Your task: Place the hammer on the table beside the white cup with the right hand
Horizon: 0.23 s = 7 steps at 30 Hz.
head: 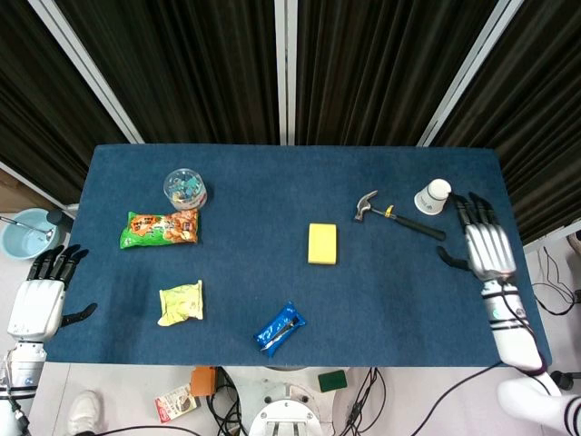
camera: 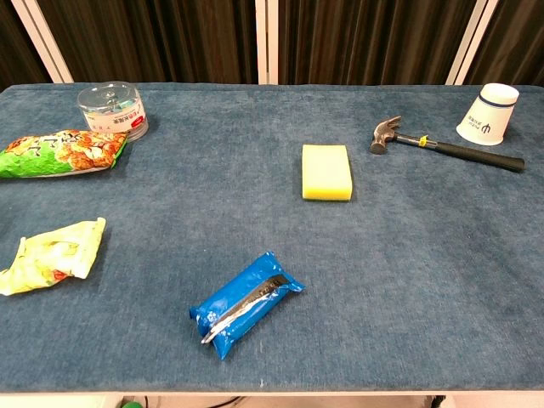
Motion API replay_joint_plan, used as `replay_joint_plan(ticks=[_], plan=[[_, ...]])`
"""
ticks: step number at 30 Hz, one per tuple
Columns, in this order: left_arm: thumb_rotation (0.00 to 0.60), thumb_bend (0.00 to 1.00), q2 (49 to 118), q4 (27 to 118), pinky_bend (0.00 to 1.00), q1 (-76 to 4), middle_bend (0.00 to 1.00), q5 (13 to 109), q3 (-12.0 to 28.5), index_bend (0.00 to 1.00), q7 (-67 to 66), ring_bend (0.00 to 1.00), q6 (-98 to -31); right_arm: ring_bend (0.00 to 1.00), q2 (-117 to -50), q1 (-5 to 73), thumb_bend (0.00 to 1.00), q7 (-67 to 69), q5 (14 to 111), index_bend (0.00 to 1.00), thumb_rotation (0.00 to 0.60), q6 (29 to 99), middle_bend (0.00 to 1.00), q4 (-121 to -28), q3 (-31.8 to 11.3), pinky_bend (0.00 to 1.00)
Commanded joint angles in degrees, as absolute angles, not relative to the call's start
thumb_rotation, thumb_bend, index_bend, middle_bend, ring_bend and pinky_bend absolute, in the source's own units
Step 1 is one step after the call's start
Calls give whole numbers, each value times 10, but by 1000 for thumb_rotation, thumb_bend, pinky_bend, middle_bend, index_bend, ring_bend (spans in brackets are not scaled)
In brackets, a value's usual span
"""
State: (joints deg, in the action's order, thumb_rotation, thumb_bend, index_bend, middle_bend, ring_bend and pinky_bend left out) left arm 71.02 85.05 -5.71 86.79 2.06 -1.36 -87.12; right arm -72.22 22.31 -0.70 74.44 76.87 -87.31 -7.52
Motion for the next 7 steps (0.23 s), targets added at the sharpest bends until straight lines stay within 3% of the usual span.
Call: replay_joint_plan(ticks=[1, 7], plan=[[600, 44, 711, 849, 106, -49, 124, 868, 23, 163, -18, 70, -885, 0, -676, 118, 258, -4, 826, 0, 600, 891, 65, -915, -15, 71], [600, 44, 707, 852, 106, -30, 124, 877, 18, 163, -26, 70, -915, 0, -696, 66, 261, 13, 874, 0, 600, 947, 59, -889, 16, 71]])
